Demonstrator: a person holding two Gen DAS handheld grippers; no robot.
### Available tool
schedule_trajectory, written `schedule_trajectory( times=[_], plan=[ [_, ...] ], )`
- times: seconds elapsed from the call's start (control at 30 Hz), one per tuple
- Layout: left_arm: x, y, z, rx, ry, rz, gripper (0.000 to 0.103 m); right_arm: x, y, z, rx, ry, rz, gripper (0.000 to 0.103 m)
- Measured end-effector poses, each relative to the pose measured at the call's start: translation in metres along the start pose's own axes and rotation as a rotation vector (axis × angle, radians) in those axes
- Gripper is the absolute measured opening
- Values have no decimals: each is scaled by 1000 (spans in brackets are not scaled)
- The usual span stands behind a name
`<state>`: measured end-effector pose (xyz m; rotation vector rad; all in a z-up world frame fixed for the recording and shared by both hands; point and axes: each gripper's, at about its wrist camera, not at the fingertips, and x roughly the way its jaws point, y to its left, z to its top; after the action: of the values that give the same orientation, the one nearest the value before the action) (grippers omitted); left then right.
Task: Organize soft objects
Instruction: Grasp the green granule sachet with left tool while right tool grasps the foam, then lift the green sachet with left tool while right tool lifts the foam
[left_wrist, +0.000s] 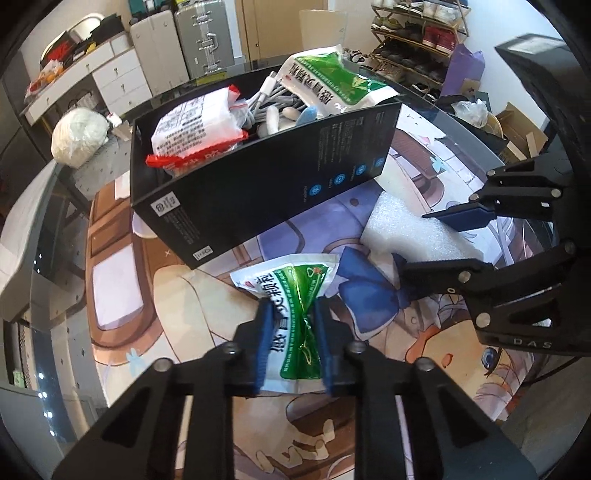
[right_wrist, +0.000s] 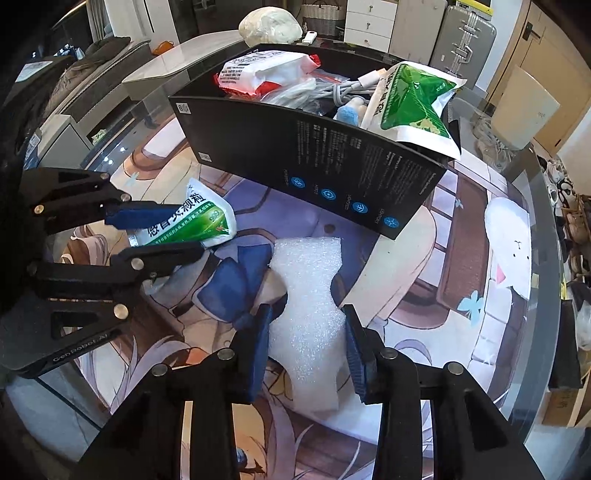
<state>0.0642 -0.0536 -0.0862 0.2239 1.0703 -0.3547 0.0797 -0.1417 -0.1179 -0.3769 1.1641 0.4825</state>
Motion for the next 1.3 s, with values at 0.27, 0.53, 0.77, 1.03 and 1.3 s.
schedule_trajectory(
  times=[0.27, 0.53, 0.77, 1.03, 1.3],
  plan=[
    [-4, -9, 0, 40, -19, 21, 11, 0, 2, 1, 2, -1, 0, 37],
    [-12, -4, 1, -8, -45, -38, 11, -9, 5, 2, 8, -43, 16, 37],
    [-45, -1, 4, 2, -194, -18, 12, -43, 7, 5, 25, -216, 30, 37],
    [-85, 9, 4, -38, -401, 4, 12, -100, 7, -2, 20, -508, 32, 37],
    [-131, 18, -7, -51, -650, 50, 12, -158, 16, -24, -1, -846, -28, 37]
  ],
)
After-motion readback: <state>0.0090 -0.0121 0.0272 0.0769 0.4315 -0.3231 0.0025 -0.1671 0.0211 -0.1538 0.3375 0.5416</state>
